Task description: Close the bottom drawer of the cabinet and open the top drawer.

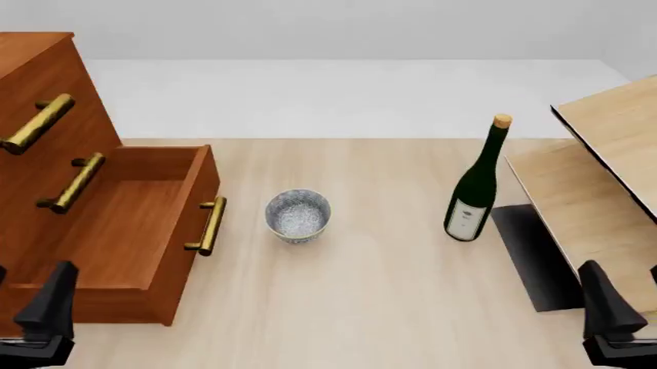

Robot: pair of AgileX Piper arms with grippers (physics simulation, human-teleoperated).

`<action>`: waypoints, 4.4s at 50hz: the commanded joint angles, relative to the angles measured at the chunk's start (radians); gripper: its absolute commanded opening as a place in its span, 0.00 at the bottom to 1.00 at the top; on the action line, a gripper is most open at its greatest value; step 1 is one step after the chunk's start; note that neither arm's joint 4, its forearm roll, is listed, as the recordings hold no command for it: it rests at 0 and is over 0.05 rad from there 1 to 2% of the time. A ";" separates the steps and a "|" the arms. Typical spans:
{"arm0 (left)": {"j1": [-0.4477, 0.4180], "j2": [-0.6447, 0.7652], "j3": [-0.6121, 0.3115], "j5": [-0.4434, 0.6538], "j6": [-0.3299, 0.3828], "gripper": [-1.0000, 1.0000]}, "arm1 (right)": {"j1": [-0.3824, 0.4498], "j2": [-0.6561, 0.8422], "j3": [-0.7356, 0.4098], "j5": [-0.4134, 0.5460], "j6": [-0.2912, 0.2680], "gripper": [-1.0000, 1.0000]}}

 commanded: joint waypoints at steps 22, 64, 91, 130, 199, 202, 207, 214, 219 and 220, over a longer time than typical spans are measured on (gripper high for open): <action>-0.051 0.220 -0.081 -0.125 0.077 1.00 | -0.001 0.000 -0.001 0.002 -0.007 1.00; -0.260 0.981 -0.622 0.243 -0.035 1.00 | -0.013 -0.001 -0.003 -0.006 0.003 1.00; -0.450 1.139 -0.743 0.403 -0.330 1.00 | -0.013 0.000 0.000 -0.008 0.002 1.00; -0.472 1.285 -0.700 0.402 -0.344 1.00 | -0.020 -0.001 -0.002 -0.009 0.016 1.00; -0.122 1.304 -0.589 0.368 0.113 1.00 | -0.026 -0.001 -0.003 -0.010 0.022 1.00; -0.091 1.284 -0.575 0.361 0.165 1.00 | -0.025 -0.001 -0.003 -0.010 0.022 1.00; -0.052 1.274 -0.548 0.349 0.233 1.00 | -0.026 -0.001 -0.004 -0.010 0.024 1.00; -0.059 1.268 -0.548 0.350 0.236 1.00 | -0.027 -0.001 -0.005 -0.010 0.027 1.00; -0.047 1.265 -0.532 0.343 0.266 1.00 | -0.029 -0.001 -0.005 -0.011 0.029 1.00; -0.037 1.251 -0.523 0.336 0.301 1.00 | -0.028 -0.001 -0.005 -0.011 0.029 1.00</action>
